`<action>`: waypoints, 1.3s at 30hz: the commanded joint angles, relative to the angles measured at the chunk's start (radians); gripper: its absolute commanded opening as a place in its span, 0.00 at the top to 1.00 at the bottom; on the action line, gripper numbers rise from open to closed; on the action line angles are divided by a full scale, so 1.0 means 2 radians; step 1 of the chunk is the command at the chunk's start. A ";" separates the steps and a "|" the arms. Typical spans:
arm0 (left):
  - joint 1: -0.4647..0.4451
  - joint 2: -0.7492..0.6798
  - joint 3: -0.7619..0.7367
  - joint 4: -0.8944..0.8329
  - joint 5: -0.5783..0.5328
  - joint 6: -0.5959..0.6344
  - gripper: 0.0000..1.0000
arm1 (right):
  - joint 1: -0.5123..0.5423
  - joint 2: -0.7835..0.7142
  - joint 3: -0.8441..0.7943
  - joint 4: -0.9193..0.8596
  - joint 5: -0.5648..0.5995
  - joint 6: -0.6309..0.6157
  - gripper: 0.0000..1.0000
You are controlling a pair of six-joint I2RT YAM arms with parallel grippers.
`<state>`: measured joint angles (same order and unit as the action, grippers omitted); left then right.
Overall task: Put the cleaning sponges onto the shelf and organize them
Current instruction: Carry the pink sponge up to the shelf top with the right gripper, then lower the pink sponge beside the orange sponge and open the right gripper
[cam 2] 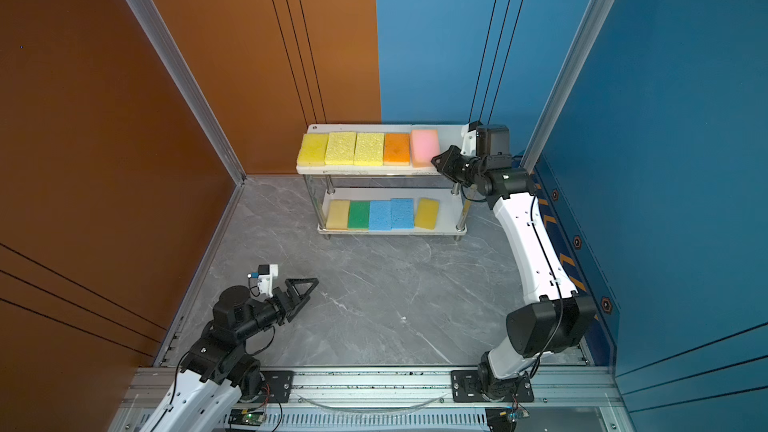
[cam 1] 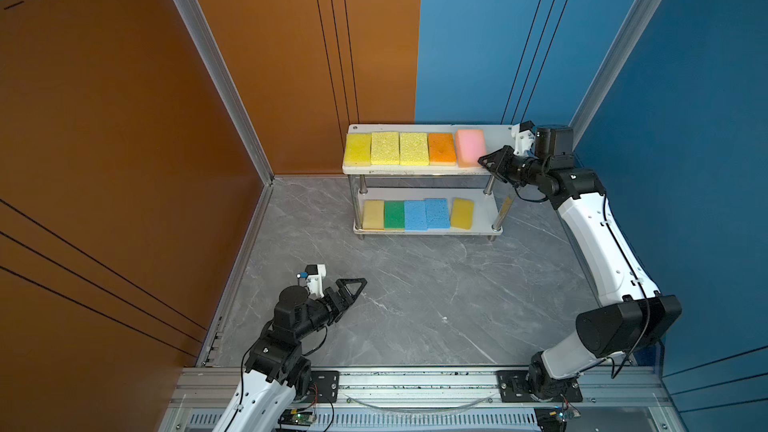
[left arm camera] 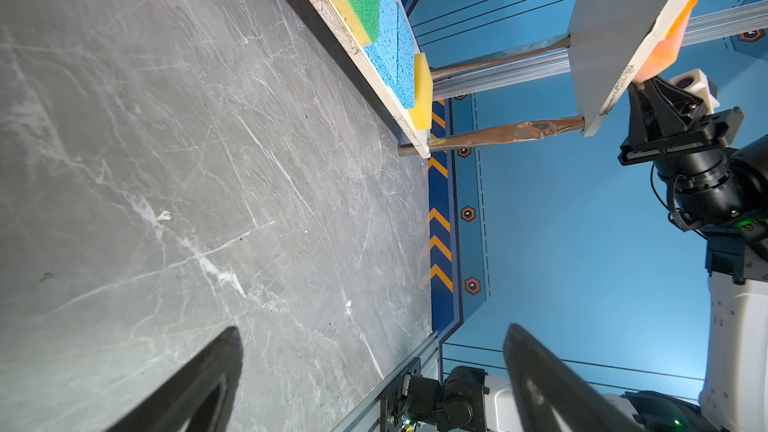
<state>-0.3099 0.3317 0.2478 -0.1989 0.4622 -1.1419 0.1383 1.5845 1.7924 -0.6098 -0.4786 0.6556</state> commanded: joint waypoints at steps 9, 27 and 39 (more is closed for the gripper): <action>0.011 0.001 -0.010 -0.002 0.021 0.005 0.02 | 0.007 -0.010 0.010 0.000 -0.005 -0.005 0.40; 0.014 0.010 -0.013 0.020 0.027 0.001 0.02 | 0.039 -0.085 -0.011 0.013 0.019 0.001 0.38; 0.017 0.009 -0.008 0.011 0.030 0.005 0.02 | 0.084 0.014 0.075 0.054 -0.035 0.010 0.37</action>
<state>-0.2878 0.3553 0.2356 -0.1795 0.4950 -1.1423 0.2916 1.5707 1.8900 -0.5301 -0.5213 0.6701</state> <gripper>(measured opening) 0.980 0.630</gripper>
